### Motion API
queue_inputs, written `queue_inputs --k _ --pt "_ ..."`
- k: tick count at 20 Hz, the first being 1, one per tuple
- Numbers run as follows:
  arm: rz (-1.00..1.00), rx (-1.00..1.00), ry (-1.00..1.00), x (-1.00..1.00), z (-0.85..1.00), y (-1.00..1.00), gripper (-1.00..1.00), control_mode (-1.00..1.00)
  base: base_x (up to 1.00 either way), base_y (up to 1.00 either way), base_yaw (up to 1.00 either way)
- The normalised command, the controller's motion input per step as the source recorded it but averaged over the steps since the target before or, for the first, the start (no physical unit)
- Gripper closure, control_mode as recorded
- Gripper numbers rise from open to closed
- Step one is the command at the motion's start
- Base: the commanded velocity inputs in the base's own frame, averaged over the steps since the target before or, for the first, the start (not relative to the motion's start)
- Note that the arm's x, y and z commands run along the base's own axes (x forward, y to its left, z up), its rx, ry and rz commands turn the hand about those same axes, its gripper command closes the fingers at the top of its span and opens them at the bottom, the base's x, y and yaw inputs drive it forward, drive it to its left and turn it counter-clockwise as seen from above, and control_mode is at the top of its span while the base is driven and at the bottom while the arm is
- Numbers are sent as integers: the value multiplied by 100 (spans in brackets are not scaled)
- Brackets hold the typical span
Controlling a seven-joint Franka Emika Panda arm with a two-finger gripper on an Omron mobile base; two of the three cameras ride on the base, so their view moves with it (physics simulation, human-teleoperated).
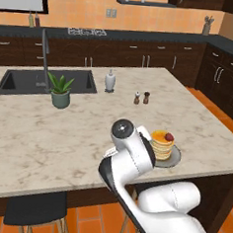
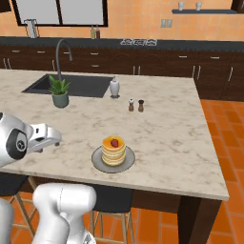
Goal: Take the strawberry from the fridge and place it on top of the pancake, located on the dining counter.
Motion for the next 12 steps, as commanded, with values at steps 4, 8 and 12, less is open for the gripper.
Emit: queue_inputs --k 4,8,12 --pt "-2 -2 1 43 -7 24 -100 -100 0 0 0" --pt "-10 -5 15 83 -21 61 -100 -100 0 0 0" --pt "-18 -8 24 95 -22 87 -100 -100 0 0 0"
